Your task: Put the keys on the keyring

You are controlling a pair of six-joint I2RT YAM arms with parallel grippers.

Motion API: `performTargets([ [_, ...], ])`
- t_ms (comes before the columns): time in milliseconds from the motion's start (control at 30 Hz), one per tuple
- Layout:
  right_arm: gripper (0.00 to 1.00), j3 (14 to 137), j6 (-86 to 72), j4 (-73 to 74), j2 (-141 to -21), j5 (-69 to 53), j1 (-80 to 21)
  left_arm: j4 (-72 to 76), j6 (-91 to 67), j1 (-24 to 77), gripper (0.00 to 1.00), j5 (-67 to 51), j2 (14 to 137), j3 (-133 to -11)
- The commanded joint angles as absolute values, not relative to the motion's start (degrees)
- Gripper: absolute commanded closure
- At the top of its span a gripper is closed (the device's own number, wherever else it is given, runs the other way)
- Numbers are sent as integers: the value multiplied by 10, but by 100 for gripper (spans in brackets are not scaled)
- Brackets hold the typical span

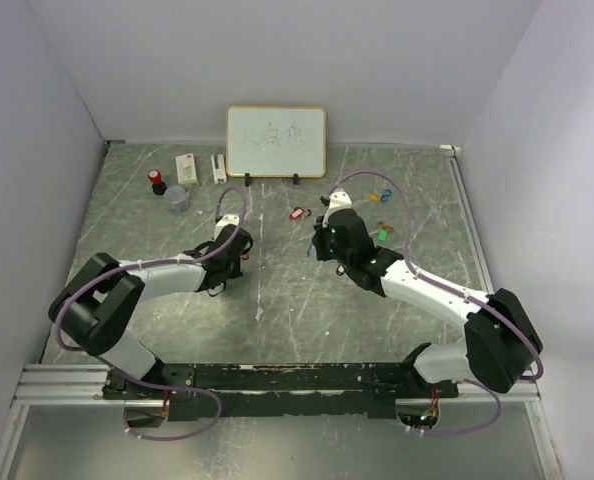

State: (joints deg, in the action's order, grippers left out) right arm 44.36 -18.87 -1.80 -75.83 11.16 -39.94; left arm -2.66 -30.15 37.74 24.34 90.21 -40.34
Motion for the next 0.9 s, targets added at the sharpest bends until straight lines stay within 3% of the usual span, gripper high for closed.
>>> performTargets([
  [0,100,438,-193,-19,-740,116,-404,-77,-317,388,74,200,909,-390],
  [100,100,444,-186,-12,-740,119,-404,-79,-317,387,91,198,907,-394],
  [133,100,448,-184,-11,-742,119,-404,-82,-317,388,93,198,906,-398],
  [533,100,450,-161,-31,-769,91,-420,-106,-302,388,93,184,871,-451],
  [867,100,470,-131,-33,-807,125,-455,-113,-284,388,93,94,871,-550],
])
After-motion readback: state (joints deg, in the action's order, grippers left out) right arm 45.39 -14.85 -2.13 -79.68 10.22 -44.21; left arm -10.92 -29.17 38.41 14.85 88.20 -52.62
